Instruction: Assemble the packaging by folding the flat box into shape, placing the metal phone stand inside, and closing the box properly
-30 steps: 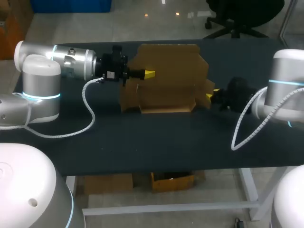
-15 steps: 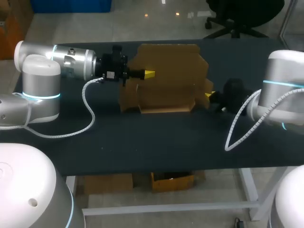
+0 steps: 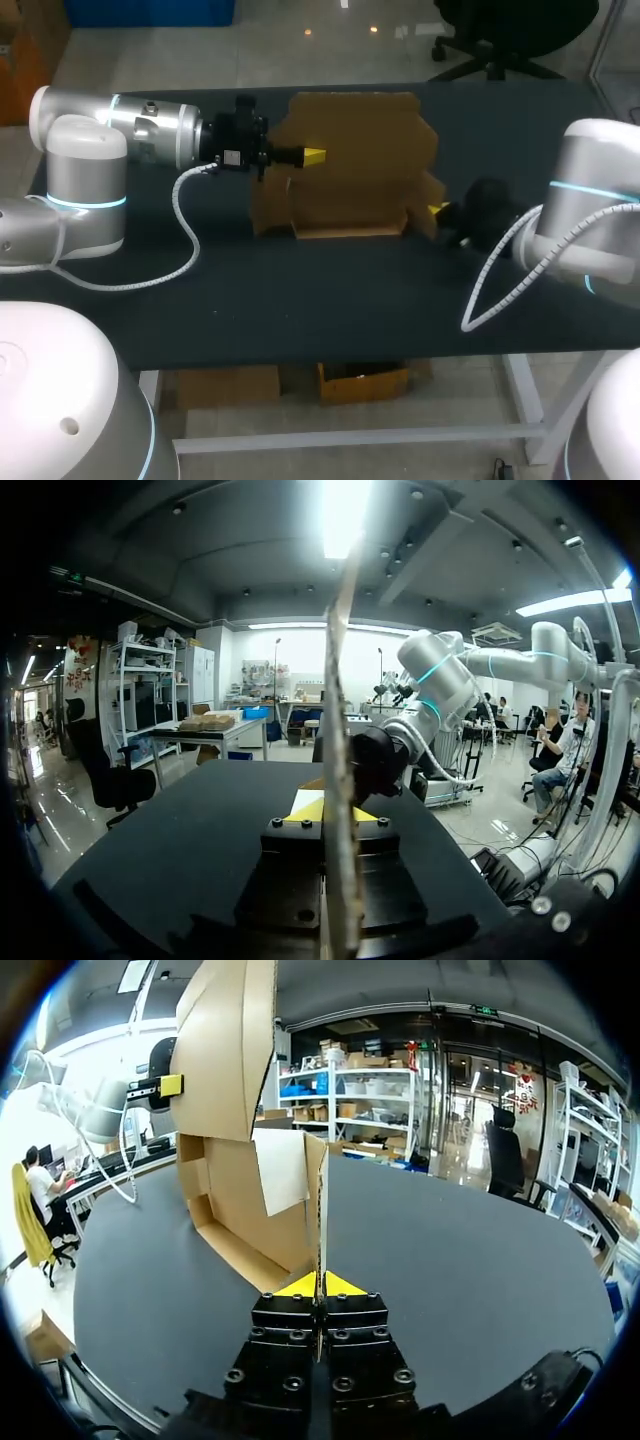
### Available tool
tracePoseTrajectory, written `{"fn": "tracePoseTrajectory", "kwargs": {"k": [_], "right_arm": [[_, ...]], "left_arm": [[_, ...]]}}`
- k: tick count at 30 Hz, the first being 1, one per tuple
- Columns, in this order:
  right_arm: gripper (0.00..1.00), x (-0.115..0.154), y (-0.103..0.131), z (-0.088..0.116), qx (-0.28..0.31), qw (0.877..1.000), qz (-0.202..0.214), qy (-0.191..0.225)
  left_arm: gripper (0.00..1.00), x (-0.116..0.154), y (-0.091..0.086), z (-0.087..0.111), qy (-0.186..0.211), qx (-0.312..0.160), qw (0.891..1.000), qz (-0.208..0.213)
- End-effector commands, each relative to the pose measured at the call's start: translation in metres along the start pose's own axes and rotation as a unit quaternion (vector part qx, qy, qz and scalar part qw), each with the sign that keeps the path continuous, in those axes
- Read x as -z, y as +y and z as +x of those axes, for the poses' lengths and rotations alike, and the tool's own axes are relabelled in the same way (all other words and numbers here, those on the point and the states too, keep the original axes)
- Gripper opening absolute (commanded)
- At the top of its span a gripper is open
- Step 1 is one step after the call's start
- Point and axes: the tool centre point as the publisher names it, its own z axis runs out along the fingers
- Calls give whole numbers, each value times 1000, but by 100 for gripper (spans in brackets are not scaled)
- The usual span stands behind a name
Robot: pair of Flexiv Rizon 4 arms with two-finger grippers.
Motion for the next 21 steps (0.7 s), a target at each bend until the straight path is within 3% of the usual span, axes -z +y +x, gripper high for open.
{"fn": "tracePoseTrajectory", "kwargs": {"k": [1,8,12,21], "right_arm": [[0,-2,-3,9,0,999,-7,-34],[0,-5,-3,14,-4,998,4,-55],[9,-8,-4,18,-8,998,8,-63],[10,-13,-3,25,-13,997,7,-69]], "left_arm": [[0,0,5,-1,1,0,1000,-1],[0,0,5,-1,1,0,1000,-1],[0,0,5,-1,1,0,1000,-1],[0,0,5,-1,1,0,1000,-1]]}}
